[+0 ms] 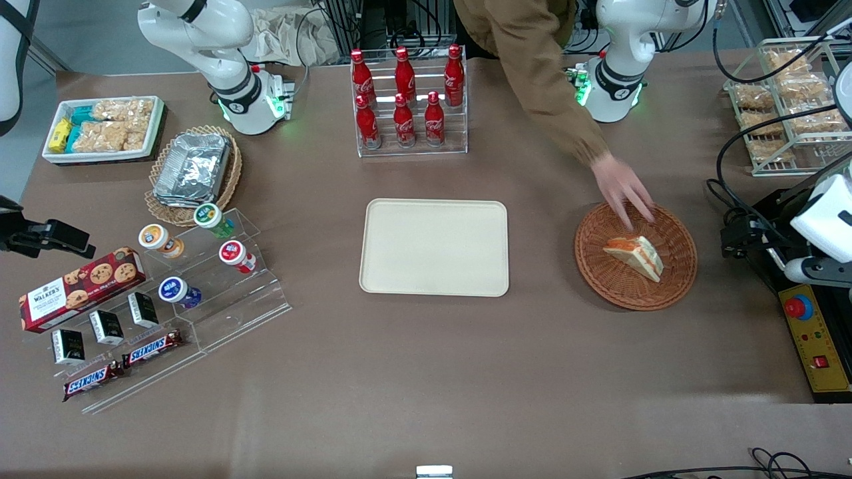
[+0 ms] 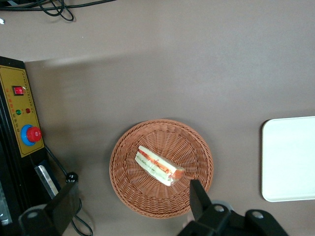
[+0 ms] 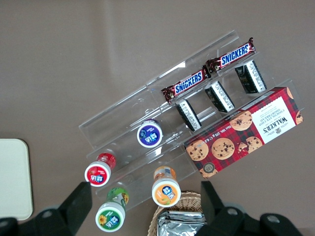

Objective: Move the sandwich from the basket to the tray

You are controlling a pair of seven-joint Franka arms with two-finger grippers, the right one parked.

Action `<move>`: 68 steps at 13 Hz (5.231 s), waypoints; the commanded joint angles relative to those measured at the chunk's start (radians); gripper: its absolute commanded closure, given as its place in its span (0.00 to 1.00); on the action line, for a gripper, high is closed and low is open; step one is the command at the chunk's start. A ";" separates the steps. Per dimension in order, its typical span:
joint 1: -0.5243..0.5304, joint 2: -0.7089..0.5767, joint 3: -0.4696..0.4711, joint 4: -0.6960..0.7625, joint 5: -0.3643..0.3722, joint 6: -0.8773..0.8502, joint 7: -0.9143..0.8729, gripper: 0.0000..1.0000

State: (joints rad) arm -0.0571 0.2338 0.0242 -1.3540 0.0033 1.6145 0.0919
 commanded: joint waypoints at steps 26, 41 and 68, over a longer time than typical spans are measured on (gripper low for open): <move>-0.030 -0.040 -0.017 -0.945 0.015 0.757 -1.026 0.00; -0.033 -0.106 -0.067 -0.363 0.076 0.038 -0.931 0.98; -0.400 0.317 -0.287 -0.177 0.313 0.136 -0.887 0.00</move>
State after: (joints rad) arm -0.4930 0.6384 -0.2754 -1.5227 0.3038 1.7968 -0.8033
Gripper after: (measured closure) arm 0.229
